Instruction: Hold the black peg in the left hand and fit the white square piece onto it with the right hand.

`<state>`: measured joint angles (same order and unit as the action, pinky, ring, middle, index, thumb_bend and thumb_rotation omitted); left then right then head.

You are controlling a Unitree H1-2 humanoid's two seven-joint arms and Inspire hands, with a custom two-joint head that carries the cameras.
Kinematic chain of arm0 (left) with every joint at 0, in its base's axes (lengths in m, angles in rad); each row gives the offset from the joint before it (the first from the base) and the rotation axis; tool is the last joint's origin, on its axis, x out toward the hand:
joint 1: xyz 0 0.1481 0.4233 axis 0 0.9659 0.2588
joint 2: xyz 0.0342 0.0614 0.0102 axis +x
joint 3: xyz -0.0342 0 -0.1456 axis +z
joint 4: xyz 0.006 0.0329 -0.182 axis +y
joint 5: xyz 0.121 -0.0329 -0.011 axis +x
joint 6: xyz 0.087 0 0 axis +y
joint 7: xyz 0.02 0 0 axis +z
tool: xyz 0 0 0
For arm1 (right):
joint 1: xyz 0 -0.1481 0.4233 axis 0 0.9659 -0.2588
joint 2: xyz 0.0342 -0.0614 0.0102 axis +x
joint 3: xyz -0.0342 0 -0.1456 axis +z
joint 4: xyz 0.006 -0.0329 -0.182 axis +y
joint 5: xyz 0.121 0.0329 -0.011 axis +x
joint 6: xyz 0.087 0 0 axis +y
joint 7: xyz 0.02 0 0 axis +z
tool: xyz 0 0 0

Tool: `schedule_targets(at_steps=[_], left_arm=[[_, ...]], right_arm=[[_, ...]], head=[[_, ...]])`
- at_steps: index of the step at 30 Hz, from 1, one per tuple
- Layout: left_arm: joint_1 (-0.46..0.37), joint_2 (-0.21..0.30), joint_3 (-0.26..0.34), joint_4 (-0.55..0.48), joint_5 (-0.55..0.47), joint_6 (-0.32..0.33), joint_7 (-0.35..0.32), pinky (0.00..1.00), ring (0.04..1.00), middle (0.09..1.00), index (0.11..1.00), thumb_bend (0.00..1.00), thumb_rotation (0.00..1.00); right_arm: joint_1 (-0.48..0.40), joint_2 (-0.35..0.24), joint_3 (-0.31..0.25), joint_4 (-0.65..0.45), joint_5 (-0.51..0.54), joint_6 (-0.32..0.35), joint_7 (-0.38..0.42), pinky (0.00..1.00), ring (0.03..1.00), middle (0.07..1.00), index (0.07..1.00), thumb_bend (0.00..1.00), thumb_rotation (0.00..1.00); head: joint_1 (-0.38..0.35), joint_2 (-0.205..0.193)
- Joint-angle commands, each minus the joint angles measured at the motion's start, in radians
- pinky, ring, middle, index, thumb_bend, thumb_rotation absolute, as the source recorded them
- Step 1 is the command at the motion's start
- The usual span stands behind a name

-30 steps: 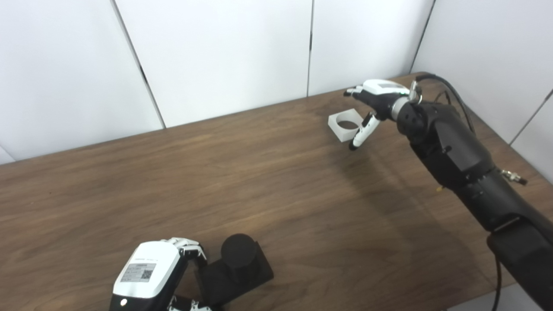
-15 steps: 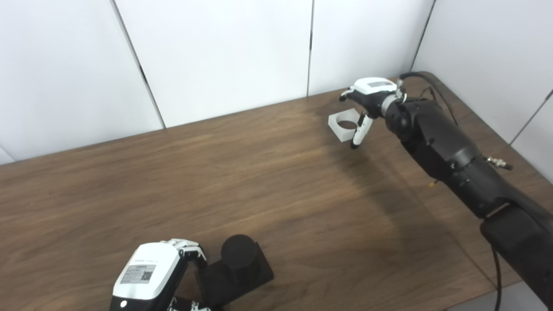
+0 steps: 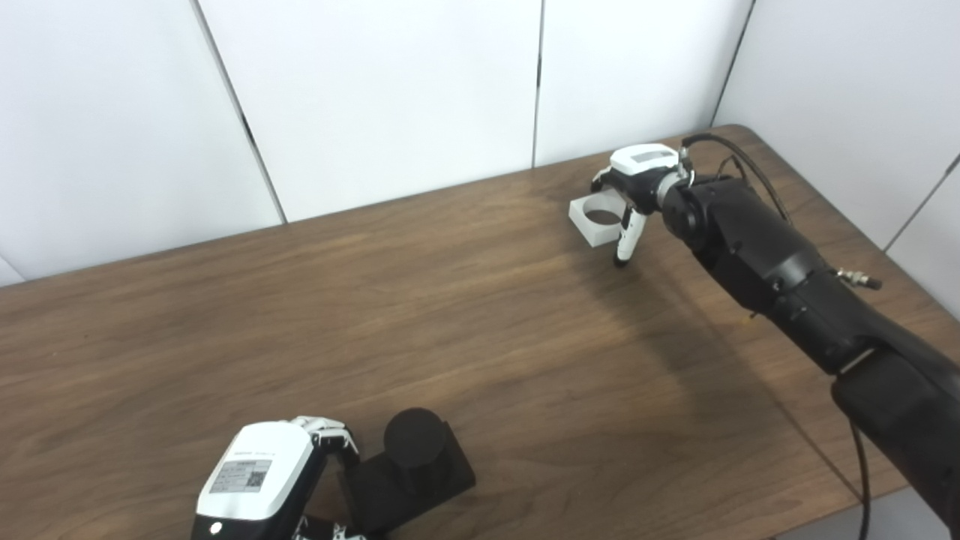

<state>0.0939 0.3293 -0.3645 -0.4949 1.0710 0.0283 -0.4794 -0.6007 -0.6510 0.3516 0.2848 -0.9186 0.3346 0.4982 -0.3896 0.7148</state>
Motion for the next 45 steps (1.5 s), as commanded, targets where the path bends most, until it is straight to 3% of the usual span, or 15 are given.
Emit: schedule_targets(at_steps=[1,12,19,20,21,23,32,40,45], left_arm=[[0.022,0.014,-0.017,-0.002,0.014,-0.007,-0.051,0.76,0.788,0.749,0.489,0.52,0.05],[0.020,0.007,-0.014,-0.007,0.011,-0.001,-0.060,0.76,0.789,0.747,0.489,0.52,0.05],[0.021,0.008,-0.010,-0.012,0.007,0.000,-0.064,0.76,0.787,0.748,0.489,0.52,0.05],[0.021,0.008,-0.010,-0.012,0.007,-0.002,-0.062,0.76,0.787,0.748,0.489,0.52,0.05],[0.021,0.008,-0.009,-0.010,0.007,-0.004,-0.057,0.76,0.786,0.748,0.489,0.52,0.05],[0.022,0.009,-0.009,-0.010,0.006,-0.006,-0.054,0.75,0.783,0.745,0.489,0.52,0.05],[0.019,0.004,-0.011,-0.010,0.012,0.000,-0.063,0.76,0.785,0.750,0.489,0.52,0.05],[0.022,-0.001,-0.008,-0.020,0.012,0.001,-0.074,0.76,0.791,0.754,0.489,0.52,0.05],[0.022,-0.009,-0.012,-0.025,0.023,0.004,-0.085,0.76,0.791,0.754,0.489,0.52,0.05]], right_arm=[[-0.044,-0.036,-0.006,-0.008,-0.008,-0.027,-0.032,0.98,0.957,0.916,0.838,0.83,0.18],[-0.034,-0.040,-0.009,-0.012,-0.008,-0.034,-0.025,0.98,0.945,0.900,0.779,0.81,0.19],[-0.028,-0.039,-0.003,-0.006,-0.014,-0.045,-0.039,0.94,0.915,0.866,0.640,0.79,0.17],[-0.027,-0.038,-0.007,-0.003,-0.010,-0.050,-0.050,0.93,0.907,0.859,0.569,0.66,0.16],[-0.024,-0.036,-0.012,0.001,-0.003,-0.055,-0.062,0.91,0.900,0.848,0.531,0.59,0.15],[-0.016,-0.035,-0.025,0.003,0.015,-0.072,-0.095,0.86,0.876,0.817,0.495,0.53,0.14],[0.012,-0.046,-0.025,0.001,0.017,-0.126,-0.169,0.77,0.827,0.764,0.485,0.52,0.13],[0.034,-0.054,-0.025,-0.010,0.011,-0.148,-0.197,0.78,0.816,0.755,0.485,0.52,0.13],[0.043,-0.058,-0.036,-0.063,0.029,-0.144,-0.173,0.82,0.830,0.754,0.485,0.52,0.13]], head=[[-0.001,0.003],[0.004,0.008],[0.005,0.012],[0.005,0.012],[0.005,0.012],[0.005,0.015],[0.008,0.014],[0.014,0.020],[0.059,0.030]])
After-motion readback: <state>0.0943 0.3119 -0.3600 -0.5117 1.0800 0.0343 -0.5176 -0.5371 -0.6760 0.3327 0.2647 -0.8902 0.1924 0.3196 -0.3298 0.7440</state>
